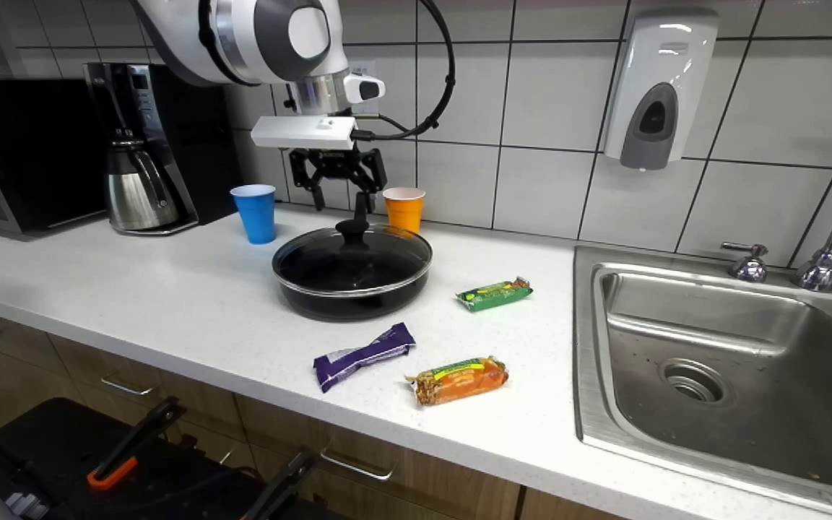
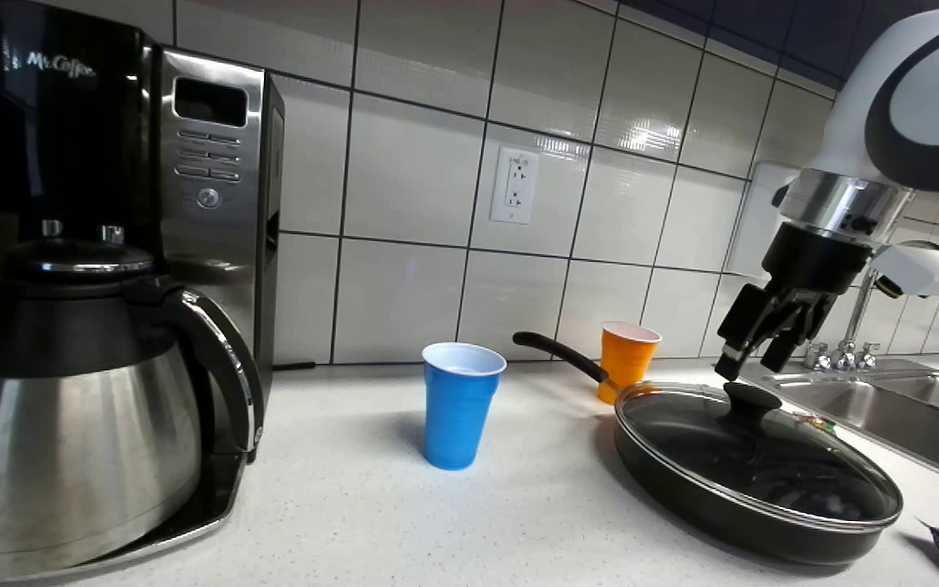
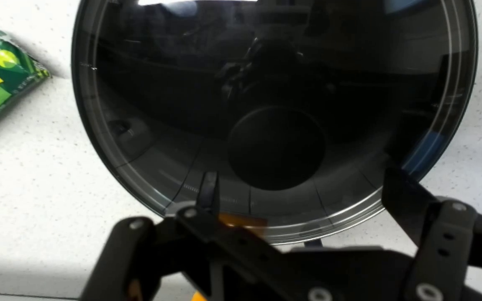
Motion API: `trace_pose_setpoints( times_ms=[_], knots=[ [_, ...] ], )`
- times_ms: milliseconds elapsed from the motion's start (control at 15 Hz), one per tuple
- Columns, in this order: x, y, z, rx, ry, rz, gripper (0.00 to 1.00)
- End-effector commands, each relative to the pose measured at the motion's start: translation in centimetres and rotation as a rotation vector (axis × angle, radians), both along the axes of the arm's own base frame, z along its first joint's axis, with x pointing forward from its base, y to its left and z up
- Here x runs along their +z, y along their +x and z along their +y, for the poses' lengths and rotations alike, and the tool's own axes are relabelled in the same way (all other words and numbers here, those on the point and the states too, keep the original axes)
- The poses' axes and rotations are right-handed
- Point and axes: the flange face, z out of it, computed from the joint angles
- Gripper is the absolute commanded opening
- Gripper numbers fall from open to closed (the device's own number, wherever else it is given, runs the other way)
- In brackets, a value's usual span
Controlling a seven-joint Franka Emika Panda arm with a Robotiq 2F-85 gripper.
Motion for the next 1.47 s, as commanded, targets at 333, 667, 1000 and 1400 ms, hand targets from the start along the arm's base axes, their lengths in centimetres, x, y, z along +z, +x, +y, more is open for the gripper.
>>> trace_pose_setpoints(
  times_ms=[333,667,1000,1400],
  knots=[
    [-2.2,0.5,-1.1,-0.005,0.005,0.007,1.0],
    [-3.1,0.5,-1.2,-0.016,0.012,0.026,1.0],
    [-2.3,0.5,-0.9,-0.003,0.007,0.024,0.6],
    [-1.9,0.4,-1.0,0.018,0.022,0.013,0.39]
  ],
)
